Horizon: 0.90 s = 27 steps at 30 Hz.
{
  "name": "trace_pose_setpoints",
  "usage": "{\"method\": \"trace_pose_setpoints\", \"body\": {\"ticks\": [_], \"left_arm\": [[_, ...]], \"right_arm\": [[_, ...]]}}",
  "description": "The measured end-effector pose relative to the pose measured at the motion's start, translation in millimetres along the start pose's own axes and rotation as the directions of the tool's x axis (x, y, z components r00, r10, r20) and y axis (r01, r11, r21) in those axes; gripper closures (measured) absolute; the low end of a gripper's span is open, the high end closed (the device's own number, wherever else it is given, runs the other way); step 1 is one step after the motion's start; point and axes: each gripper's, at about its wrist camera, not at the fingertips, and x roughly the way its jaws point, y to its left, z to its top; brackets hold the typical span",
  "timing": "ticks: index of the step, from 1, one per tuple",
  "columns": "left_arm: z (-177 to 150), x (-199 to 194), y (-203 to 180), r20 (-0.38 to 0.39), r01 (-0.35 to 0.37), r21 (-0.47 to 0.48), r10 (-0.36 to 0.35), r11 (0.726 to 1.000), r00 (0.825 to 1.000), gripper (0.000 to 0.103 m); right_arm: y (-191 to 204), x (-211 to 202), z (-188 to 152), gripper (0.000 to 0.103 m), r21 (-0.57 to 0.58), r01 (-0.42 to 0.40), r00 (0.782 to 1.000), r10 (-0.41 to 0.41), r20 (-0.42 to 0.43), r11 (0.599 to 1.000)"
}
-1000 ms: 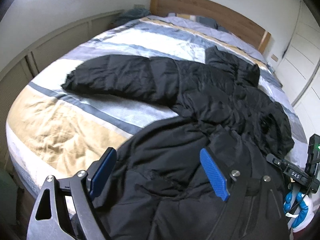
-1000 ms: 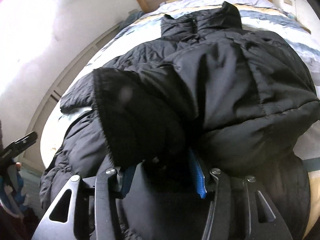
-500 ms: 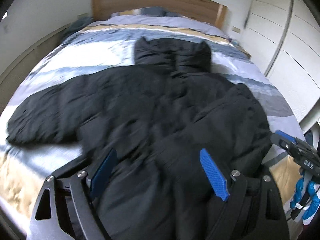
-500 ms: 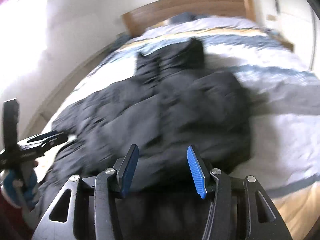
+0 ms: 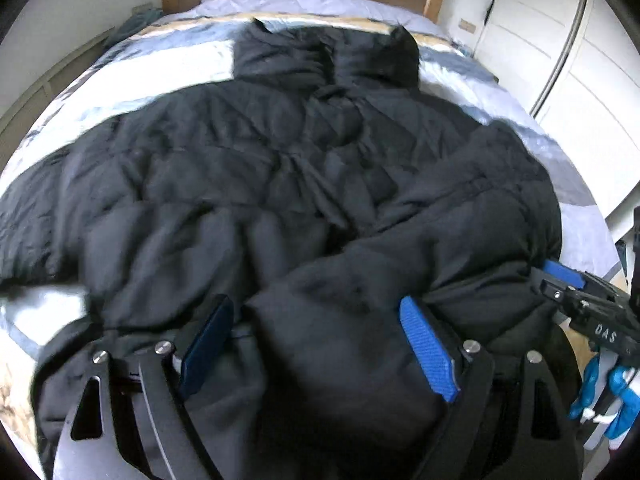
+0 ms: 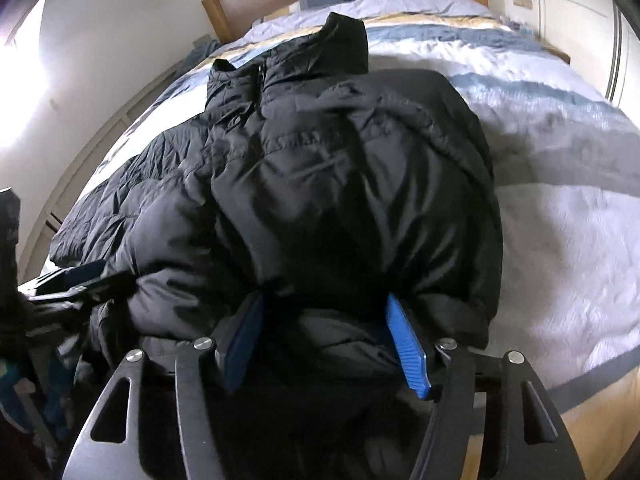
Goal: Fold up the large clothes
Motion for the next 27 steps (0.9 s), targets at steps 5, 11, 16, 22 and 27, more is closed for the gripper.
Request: {"method": "trace_pose_setpoints", "body": {"ticks": [5, 11, 16, 22, 27], "left_arm": [[1.2, -35.3, 67.4, 0.025, -0.046, -0.057, 0.048, 0.997, 0.999, 0.018], [-18.8, -62.3, 201.8, 0.007, -0.088, -0.257, 0.093, 0.962, 0.996, 0.018], [-38.4, -57.6, 319.1, 0.018, -0.028, -0.518, 0.044, 0.855, 0.999, 0.018], [-58.6, -41.8, 423.8, 0.092, 0.045, -0.755, 0.037, 0.654, 0.995, 0.018], [-63.3, -24.2, 469.3, 0.169, 0.14, -0.846, 0.009, 0.514, 0.986, 0.02]], "right_arm": [[6.3, -21.6, -0.8, 0.04, 0.025, 0.034, 0.999, -0.035, 0.017, 0.999], [18.9, -51.0, -9.9, 0.04, 0.087, 0.057, 0.995, -0.064, 0.073, 0.995], [24.3, -73.7, -16.9, 0.039, 0.15, 0.072, 0.989, -0.09, 0.118, 0.986], [17.2, -89.0, -23.7, 0.039, 0.211, 0.125, 0.98, -0.154, 0.127, 0.97], [6.4, -98.5, -28.9, 0.038, 0.259, 0.189, 0.967, -0.225, 0.116, 0.947]]}}
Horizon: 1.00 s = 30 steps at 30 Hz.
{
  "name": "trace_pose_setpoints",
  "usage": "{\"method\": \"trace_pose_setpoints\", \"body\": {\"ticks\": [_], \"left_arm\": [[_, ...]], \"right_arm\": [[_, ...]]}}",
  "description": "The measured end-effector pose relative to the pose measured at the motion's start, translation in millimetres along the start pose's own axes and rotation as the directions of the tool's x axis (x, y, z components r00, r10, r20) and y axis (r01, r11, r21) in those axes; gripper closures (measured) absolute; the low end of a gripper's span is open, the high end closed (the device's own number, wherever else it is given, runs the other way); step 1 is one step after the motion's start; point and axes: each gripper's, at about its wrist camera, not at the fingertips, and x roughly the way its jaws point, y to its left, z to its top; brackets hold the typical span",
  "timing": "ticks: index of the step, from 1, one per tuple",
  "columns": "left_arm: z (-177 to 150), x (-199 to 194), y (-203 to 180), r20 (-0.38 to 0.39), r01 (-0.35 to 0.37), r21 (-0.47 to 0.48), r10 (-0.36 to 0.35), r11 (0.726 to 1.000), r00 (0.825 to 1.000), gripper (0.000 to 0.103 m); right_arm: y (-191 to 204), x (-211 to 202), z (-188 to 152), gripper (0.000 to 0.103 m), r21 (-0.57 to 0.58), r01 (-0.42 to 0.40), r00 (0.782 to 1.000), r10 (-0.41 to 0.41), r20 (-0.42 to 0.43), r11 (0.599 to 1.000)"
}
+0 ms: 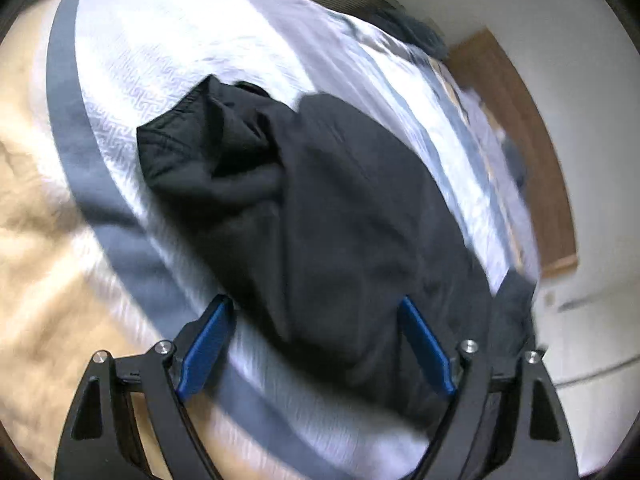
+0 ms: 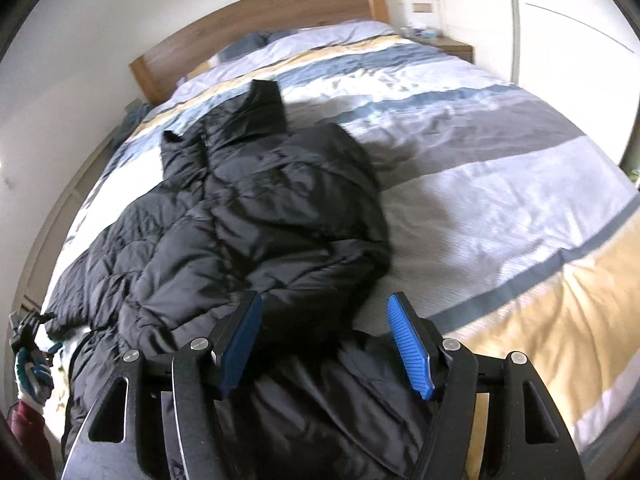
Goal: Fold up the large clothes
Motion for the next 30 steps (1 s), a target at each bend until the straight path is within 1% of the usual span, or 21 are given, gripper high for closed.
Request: {"method": "trace_pose_setpoints", "body": {"ticks": [1, 3, 5, 6, 8, 10, 11, 13, 15, 17, 20, 23, 26, 29, 30], "left_arm": [[5.5, 3.3, 5.5, 0.008, 0.017, -0.032, -0.017, 0.999, 1.0, 0.021], [12.9, 8.6, 13.3, 0.02, 0.048, -0.08, -0.046, 0.996, 0.999, 0.03], [17.8, 11.1, 17.0, 0.016, 0.059, -0.097, -0.058, 0.994, 0.998, 0.05], [19.3, 9.6, 17.0, 0.018, 0.057, -0.084, -0.056, 0.995, 0.998, 0.056], [21.1, 9.5, 15.3, 0.017, 0.07, -0.073, -0.069, 0.995, 0.998, 0.076], [25.3, 7.9, 17.4, 0.013, 0.105, -0.09, -0.104, 0.99, 0.994, 0.086], [28.3, 7.2, 15.7, 0.014, 0.104, -0.093, -0.103, 0.99, 0.995, 0.089], [26.5, 1.2, 6.6, 0.022, 0.091, -0.072, -0.09, 0.993, 0.996, 0.093], [23.1, -6.8, -6.5, 0.036, 0.088, -0.04, -0.087, 0.995, 0.996, 0.094], [22.1, -13.5, -22.5, 0.046, 0.101, -0.011, -0.101, 0.995, 0.994, 0.095], [15.0, -33.2, -47.7, 0.068, 0.111, 0.061, -0.115, 0.992, 0.991, 0.095], [2.5, -56.0, -76.8, 0.081, 0.138, 0.133, -0.15, 0.981, 0.985, 0.095], [-18.9, -78.1, -115.0, 0.065, 0.187, 0.217, -0.205, 0.958, 0.977, 0.095], [-50.0, -94.9, -160.5, 0.026, 0.233, 0.327, -0.255, 0.916, 0.967, 0.096], [-63.4, -99.0, -177.2, 0.01, 0.246, 0.366, -0.268, 0.898, 0.963, 0.096]], "right_arm": [[-3.1, -1.3, 0.1, 0.038, 0.009, 0.012, 1.0, -0.012, -0.001, 1.0], [-4.8, -2.6, -0.1, 0.038, 0.01, 0.031, 1.0, -0.031, -0.002, 0.999], [-5.3, -5.0, 0.0, 0.038, -0.002, 0.06, 0.998, -0.06, 0.001, 0.998], [-5.0, -6.0, -0.8, 0.038, -0.007, 0.068, 0.998, -0.068, 0.002, 0.998], [-4.7, -7.3, -0.8, 0.038, -0.017, 0.082, 0.997, -0.082, 0.004, 0.997], [-4.9, -8.3, -0.4, 0.038, -0.018, 0.083, 0.997, -0.083, 0.007, 0.996], [-5.2, -8.1, -0.3, 0.038, -0.019, 0.082, 0.997, -0.082, 0.005, 0.996], [-4.7, -9.6, -1.1, 0.038, -0.016, 0.074, 0.997, -0.074, 0.006, 0.997], [-3.3, -13.2, -2.3, 0.038, -0.005, 0.053, 0.999, -0.053, 0.013, 0.999], [-1.8, -17.7, -2.2, 0.038, -0.01, 0.042, 0.999, -0.041, 0.023, 0.999], [-2.5, -24.2, -1.5, 0.038, -0.018, 0.03, 0.999, -0.029, 0.039, 0.999], [-9.4, -30.7, -2.1, 0.038, 0.003, 0.01, 0.998, -0.01, 0.055, 1.0], [-17.5, -35.2, -4.6, 0.038, 0.027, -0.008, 0.998, 0.007, 0.068, 1.0], [-26.0, -39.6, -8.8, 0.038, 0.042, -0.029, 0.997, 0.026, 0.079, 0.999], [-27.8, -41.4, -10.1, 0.038, 0.042, -0.032, 0.996, 0.028, 0.083, 0.999]]}}
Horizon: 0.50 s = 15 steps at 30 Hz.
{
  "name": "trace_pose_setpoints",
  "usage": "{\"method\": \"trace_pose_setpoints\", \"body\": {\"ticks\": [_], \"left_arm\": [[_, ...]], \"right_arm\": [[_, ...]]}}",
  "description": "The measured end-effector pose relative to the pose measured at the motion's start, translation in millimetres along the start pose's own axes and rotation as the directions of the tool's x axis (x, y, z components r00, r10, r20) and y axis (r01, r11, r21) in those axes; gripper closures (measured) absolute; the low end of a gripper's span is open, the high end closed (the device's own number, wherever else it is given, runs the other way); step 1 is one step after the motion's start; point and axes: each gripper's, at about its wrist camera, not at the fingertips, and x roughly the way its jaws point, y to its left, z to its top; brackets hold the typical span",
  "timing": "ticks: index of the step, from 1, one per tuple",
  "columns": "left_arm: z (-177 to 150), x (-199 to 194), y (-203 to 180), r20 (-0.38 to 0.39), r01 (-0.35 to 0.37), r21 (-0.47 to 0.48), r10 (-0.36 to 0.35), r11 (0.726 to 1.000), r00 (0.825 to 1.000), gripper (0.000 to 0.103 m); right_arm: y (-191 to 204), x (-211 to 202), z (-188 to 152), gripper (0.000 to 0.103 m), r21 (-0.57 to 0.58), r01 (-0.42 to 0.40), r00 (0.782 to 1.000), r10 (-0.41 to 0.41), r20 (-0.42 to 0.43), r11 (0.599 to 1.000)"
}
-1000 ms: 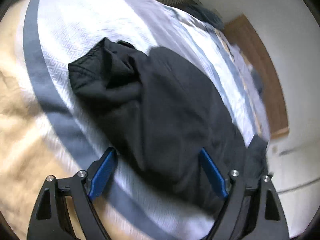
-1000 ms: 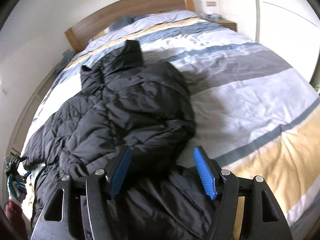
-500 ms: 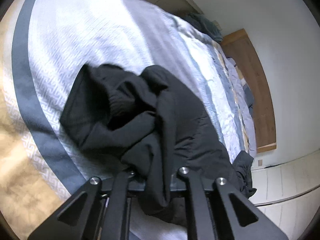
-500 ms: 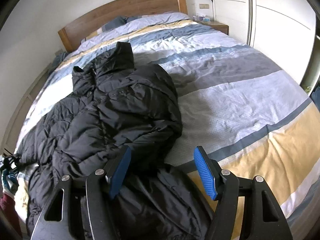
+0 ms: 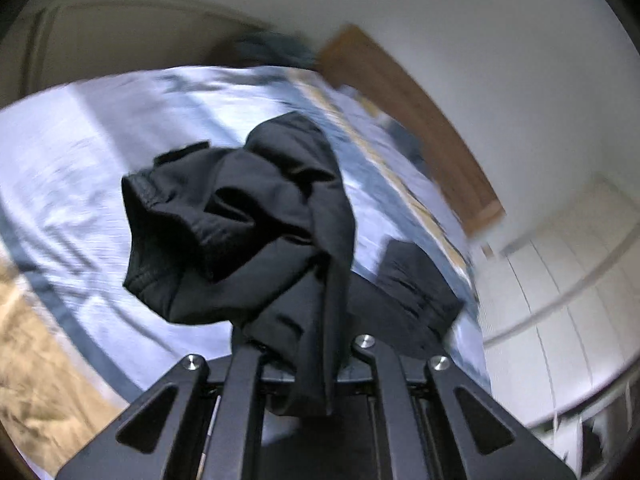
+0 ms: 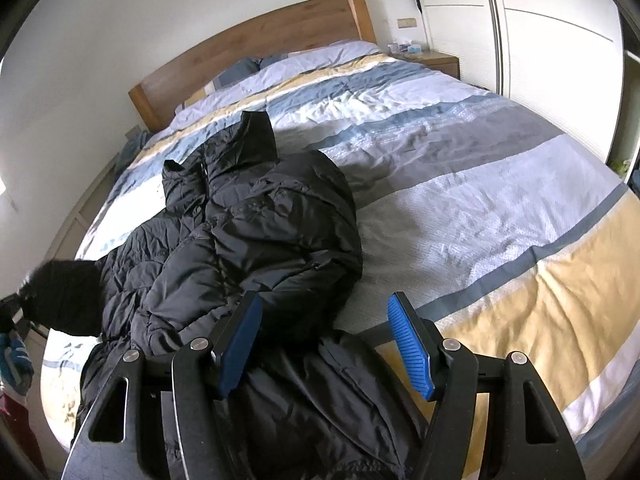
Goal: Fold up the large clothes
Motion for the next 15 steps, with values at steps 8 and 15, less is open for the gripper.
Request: {"method": "trace_pose_setpoints", "body": {"ticks": [8, 15], "left_arm": [[-62.7, 16.6, -112.1, -0.106, 0.09, 0.195, -0.07, 0.977, 0.992, 0.096], [-150.0, 53.7, -158.4, -0.265, 0.105, 0.272, -0.03, 0.956, 0.964, 0.096]], "right_arm": [[-22.8, -25.5, -6.3, 0.038, -0.007, 0.003, 0.999, -0.002, 0.046, 1.0], [-58.6, -48.9, -10.8, 0.037, 0.03, 0.02, 0.996, -0.022, 0.084, 0.999]]}}
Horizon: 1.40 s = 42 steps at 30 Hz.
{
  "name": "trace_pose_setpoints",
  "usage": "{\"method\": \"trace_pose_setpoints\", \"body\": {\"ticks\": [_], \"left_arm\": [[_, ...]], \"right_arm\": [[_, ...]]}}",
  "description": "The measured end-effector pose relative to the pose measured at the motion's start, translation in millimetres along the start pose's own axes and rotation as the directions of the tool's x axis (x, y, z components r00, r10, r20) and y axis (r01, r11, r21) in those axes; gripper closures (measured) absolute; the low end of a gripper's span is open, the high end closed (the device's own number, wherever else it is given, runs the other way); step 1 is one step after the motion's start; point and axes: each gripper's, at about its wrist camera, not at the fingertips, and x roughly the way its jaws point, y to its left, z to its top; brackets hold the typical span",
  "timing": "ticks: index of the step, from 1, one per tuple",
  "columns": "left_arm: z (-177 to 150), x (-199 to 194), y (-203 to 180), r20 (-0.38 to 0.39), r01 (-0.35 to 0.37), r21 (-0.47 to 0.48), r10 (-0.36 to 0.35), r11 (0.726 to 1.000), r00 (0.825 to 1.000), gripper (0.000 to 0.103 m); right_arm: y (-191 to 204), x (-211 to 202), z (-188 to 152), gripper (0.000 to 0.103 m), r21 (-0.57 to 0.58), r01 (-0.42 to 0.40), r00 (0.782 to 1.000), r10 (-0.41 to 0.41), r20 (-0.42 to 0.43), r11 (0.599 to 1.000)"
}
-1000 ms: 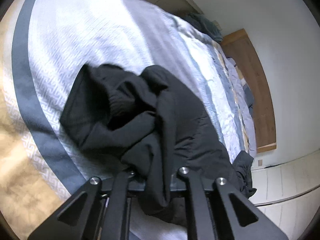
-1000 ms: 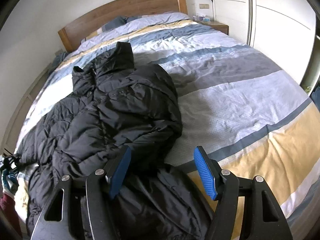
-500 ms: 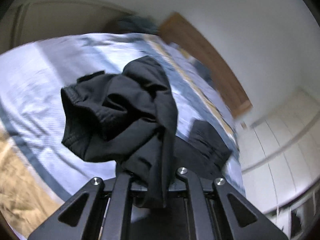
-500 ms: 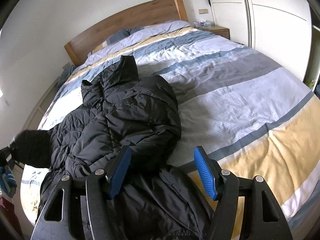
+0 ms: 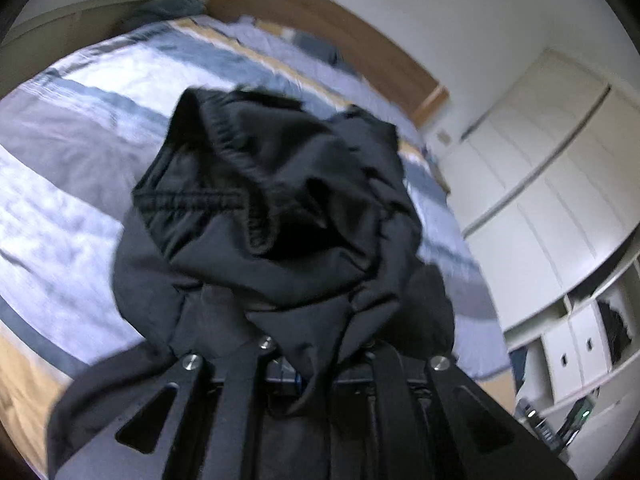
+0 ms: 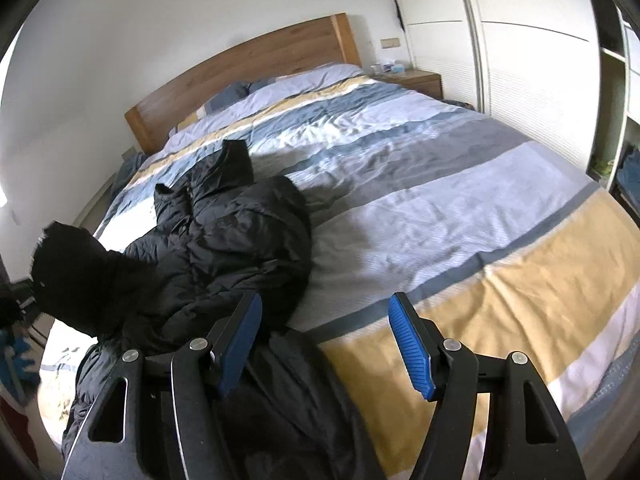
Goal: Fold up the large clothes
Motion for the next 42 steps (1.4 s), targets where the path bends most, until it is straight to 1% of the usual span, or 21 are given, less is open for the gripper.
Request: {"method": "trace_pose_setpoints", "body": {"ticks": [6, 8, 10, 13, 19, 22, 26, 28, 30, 32, 33, 34, 36, 38, 39, 42], "left_arm": [[-35.6, 50.6, -29.2, -0.112, -0.035, 0.042, 0.04, 0.998, 0.993, 0.094], [-46.4, 63.4, -30.8, -0.139, -0.042, 0.028, 0.046, 0.999, 0.989, 0.09], [-54.2, 70.7, -30.1, -0.159, -0.033, 0.014, 0.035, 0.999, 0.987, 0.087], [-65.2, 79.7, -28.3, -0.182, -0.038, 0.028, 0.042, 0.999, 0.982, 0.087], [-80.6, 78.8, -22.8, -0.224, -0.026, 0.096, 0.047, 0.995, 0.973, 0.083], [-82.7, 73.2, -22.9, -0.24, -0.01, 0.129, 0.041, 0.992, 0.97, 0.078], [-91.3, 62.5, -26.1, -0.272, 0.052, 0.171, -0.004, 0.984, 0.962, 0.071], [-93.7, 58.0, -30.8, -0.29, 0.085, 0.185, -0.028, 0.979, 0.957, 0.069], [-96.2, 49.9, -27.6, -0.313, 0.134, 0.185, -0.071, 0.974, 0.947, 0.069], [-94.6, 42.4, -25.9, -0.312, 0.16, 0.191, -0.095, 0.968, 0.945, 0.069], [-89.0, 35.8, -22.0, -0.3, 0.169, 0.189, -0.107, 0.967, 0.948, 0.069], [-84.1, 31.2, -17.7, -0.286, 0.168, 0.186, -0.11, 0.968, 0.952, 0.069], [-67.4, 20.1, -4.7, -0.235, 0.149, 0.175, -0.106, 0.973, 0.966, 0.069], [-51.4, 15.9, 6.0, -0.197, 0.12, 0.17, -0.086, 0.978, 0.977, 0.068], [-38.8, 15.9, 13.6, -0.173, 0.093, 0.164, -0.064, 0.982, 0.983, 0.068], [-15.3, 25.7, 30.5, -0.144, 0.044, 0.133, -0.024, 0.99, 0.989, 0.068]], "right_arm": [[-22.3, -6.4, -10.1, 0.037, 0.018, 0.014, 1.0, -0.014, 0.001, 1.0], [-29.3, -7.1, -14.3, 0.036, 0.03, 0.016, 1.0, -0.016, -0.001, 0.999], [-32.6, -6.5, -17.8, 0.035, 0.035, 0.018, 1.0, -0.018, -0.005, 0.999], [-30.7, -1.7, -21.7, 0.035, 0.012, 0.023, 1.0, -0.023, -0.018, 1.0], [-7.3, 10.9, -23.5, 0.034, -0.04, -0.005, 0.999, 0.003, -0.045, 0.999], [11.5, 18.4, -24.3, 0.034, -0.075, -0.025, 0.998, 0.02, -0.06, 0.997], [44.0, 31.2, -22.1, 0.034, -0.131, -0.061, 0.995, 0.051, -0.082, 0.989], [63.0, 38.6, -20.4, 0.034, -0.163, -0.082, 0.993, 0.067, -0.095, 0.983], [81.3, 45.1, -17.5, 0.034, -0.194, -0.103, 0.991, 0.083, -0.107, 0.976], [101.6, 51.1, -14.8, 0.034, -0.227, -0.126, 0.988, 0.101, -0.117, 0.966], [108.9, 52.6, -14.0, 0.034, -0.238, -0.136, 0.987, 0.11, -0.121, 0.962], [124.7, 55.9, -10.8, 0.034, -0.262, -0.159, 0.984, 0.13, -0.125, 0.952], [144.8, 59.3, -4.9, 0.034, -0.285, -0.19, 0.979, 0.16, -0.124, 0.939], [175.9, 64.4, 2.5, 0.034, -0.316, -0.246, 0.968, 0.215, -0.129, 0.917], [185.7, 66.3, 4.9, 0.034, -0.325, -0.263, 0.964, 0.232, -0.131, 0.909], [223.9, 76.3, 11.0, 0.034, -0.359, -0.322, 0.946, 0.288, -0.146, 0.876]]}}
